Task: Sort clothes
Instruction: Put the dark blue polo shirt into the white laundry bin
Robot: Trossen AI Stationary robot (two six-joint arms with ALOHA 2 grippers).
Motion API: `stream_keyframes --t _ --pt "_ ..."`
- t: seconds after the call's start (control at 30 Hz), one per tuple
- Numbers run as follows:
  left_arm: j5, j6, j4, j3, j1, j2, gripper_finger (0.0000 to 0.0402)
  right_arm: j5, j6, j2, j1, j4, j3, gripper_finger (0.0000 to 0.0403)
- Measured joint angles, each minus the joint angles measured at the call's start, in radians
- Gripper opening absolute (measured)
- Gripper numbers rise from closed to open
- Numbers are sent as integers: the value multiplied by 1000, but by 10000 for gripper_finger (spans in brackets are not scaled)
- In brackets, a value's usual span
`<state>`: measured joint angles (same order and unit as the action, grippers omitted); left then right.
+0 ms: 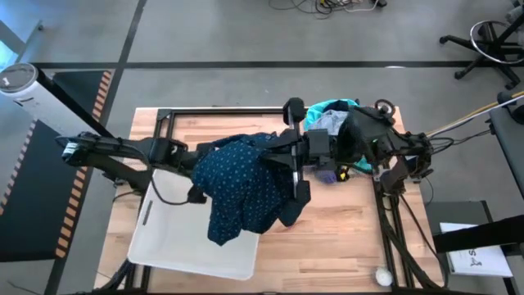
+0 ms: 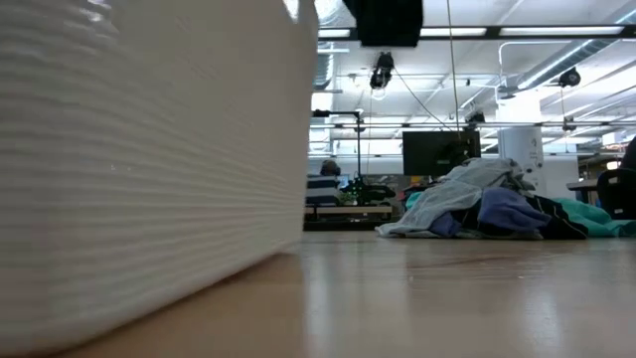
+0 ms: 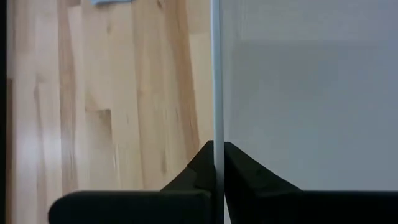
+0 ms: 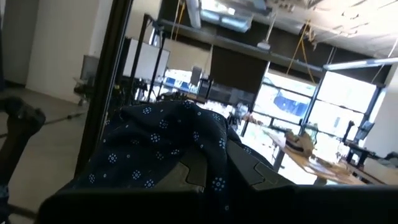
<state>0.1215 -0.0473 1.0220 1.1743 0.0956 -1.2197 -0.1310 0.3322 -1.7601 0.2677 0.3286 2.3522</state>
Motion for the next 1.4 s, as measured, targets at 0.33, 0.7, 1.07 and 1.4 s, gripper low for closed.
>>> stream_keyframes --t 0.33,0.7,1.07,1.4 --pt "-38 -24 -225 -35 -132 -53 0 0 26 36 3 -94 0 5" --pt "-184 -64 -421 -32 -270 -119 0 5 40 28 -2 -132 0 5" --pt "-184 -92 -481 -31 -277 -124 95 5 39 28 -7 -147 0 5" --pt "-72 -103 -463 -25 -276 88 210 5 46 23 -9 -159 1 5"
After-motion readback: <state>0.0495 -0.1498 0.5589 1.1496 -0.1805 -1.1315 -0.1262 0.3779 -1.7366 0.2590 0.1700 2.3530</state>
